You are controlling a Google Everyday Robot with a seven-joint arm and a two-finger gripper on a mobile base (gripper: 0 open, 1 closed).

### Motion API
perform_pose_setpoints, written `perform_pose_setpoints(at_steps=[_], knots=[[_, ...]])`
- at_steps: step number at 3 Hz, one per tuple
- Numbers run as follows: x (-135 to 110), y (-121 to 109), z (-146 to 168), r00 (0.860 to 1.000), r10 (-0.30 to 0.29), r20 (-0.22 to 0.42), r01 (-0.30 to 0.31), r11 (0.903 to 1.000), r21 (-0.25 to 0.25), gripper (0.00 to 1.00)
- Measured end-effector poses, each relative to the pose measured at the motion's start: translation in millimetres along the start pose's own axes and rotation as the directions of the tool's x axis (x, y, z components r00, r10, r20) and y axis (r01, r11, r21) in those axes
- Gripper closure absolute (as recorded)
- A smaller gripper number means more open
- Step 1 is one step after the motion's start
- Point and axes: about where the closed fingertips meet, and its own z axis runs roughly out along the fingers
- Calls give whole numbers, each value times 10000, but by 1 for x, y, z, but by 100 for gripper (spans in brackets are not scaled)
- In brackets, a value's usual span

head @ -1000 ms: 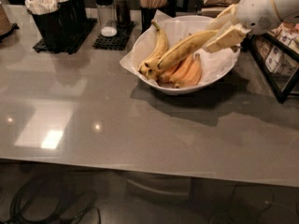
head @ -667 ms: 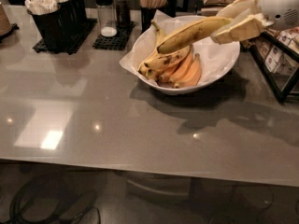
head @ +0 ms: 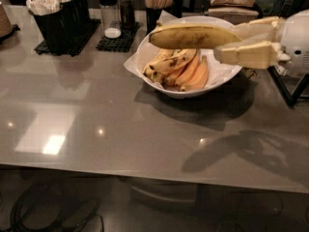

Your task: Pick banana from white bowl

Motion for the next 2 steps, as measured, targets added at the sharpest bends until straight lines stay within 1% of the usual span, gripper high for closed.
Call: perform_pose_setpoints(at_steps=[1,2], knots=[[29,16,-24,9938,1085,249,-1093,9933,376,100],[33,18,-30,9924,1203,249,-1214,9915,476,100]])
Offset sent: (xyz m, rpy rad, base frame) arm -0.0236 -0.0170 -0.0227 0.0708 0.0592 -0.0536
